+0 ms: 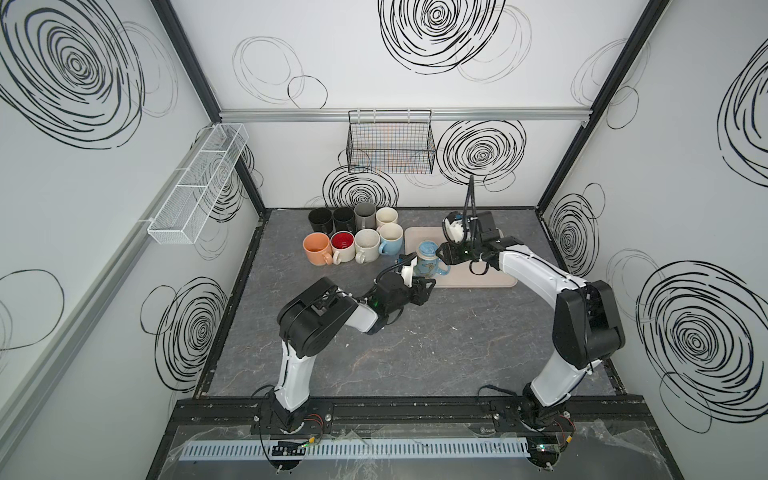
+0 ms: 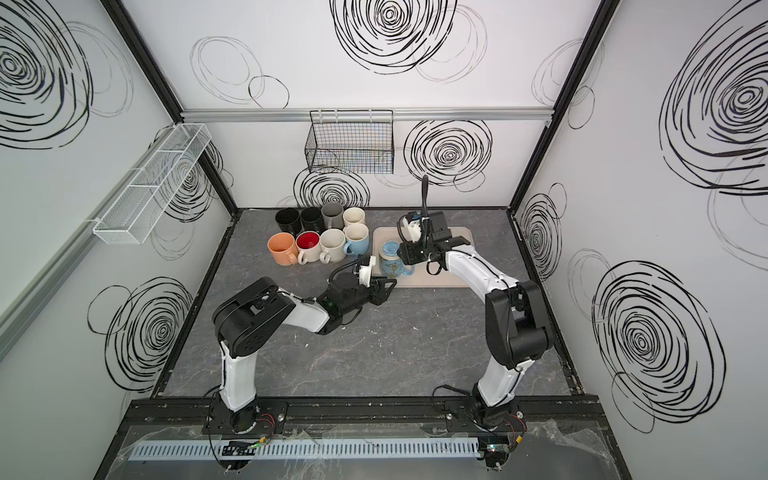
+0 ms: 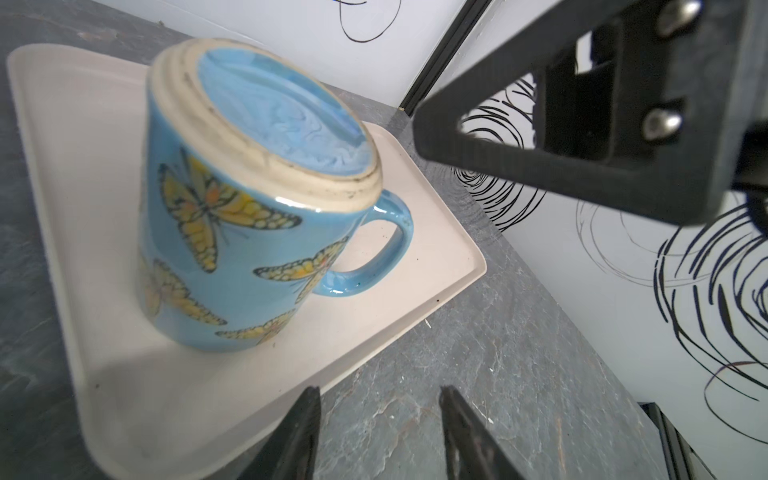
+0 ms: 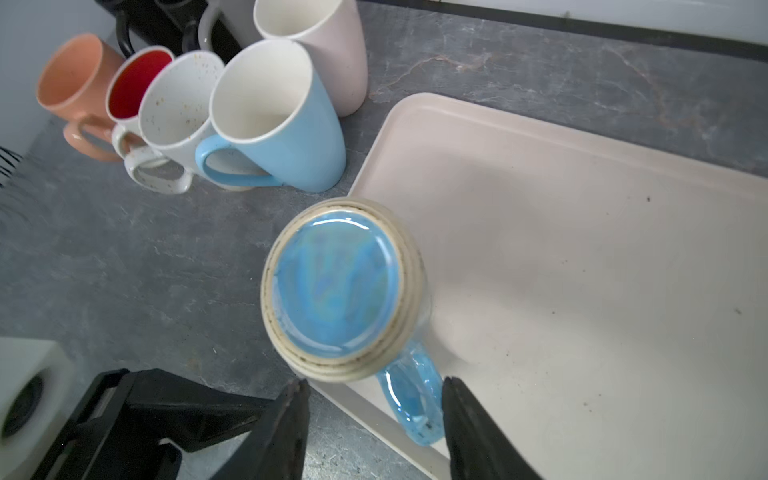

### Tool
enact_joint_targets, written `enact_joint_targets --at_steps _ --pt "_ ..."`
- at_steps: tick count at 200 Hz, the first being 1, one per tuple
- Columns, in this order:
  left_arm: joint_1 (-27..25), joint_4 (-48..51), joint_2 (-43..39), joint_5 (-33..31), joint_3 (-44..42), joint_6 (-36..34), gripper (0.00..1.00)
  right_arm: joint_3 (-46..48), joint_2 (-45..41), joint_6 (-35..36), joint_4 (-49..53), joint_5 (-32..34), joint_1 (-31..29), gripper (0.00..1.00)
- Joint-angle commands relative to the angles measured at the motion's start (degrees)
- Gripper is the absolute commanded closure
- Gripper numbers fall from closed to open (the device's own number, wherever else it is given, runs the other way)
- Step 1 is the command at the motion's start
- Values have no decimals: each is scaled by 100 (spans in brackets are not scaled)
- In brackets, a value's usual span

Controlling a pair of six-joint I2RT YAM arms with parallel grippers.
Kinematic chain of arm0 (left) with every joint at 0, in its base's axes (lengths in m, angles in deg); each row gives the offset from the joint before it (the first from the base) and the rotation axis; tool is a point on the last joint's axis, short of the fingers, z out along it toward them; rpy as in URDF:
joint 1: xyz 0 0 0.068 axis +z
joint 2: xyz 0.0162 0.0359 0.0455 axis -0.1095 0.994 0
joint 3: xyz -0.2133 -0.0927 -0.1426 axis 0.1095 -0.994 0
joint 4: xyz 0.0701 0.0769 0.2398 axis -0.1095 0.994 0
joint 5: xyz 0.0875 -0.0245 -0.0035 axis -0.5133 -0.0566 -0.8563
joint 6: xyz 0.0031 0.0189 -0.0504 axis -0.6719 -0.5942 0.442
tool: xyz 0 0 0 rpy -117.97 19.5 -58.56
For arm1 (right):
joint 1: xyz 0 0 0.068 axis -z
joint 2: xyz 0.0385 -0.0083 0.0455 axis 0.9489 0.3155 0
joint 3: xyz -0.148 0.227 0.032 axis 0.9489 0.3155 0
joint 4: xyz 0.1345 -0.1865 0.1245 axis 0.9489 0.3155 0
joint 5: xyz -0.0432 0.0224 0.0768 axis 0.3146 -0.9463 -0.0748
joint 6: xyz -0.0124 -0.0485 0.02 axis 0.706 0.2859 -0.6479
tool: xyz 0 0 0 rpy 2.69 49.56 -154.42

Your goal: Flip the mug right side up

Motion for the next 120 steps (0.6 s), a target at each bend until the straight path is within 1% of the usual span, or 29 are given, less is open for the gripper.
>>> enact_joint_targets --at_steps 1,19,51,84,100,120 --pt "81 -538 -254 -61 -289 217 50 -185 296 668 599 753 -142 43" --pt "83 -582 -348 -62 -456 204 50 -327 497 681 834 928 -151 41" --pt "98 -590 -467 -51 -570 163 50 -427 706 778 1091 1068 -177 41" --pt "113 -577 -541 -53 -602 142 50 -508 812 812 1107 1046 -225 47" --pt "120 -607 -586 -62 -646 142 50 -629 904 810 1143 1170 -273 50" --pt "133 -621 -626 -75 -699 151 50 -861 1055 825 1251 1431 -335 51"
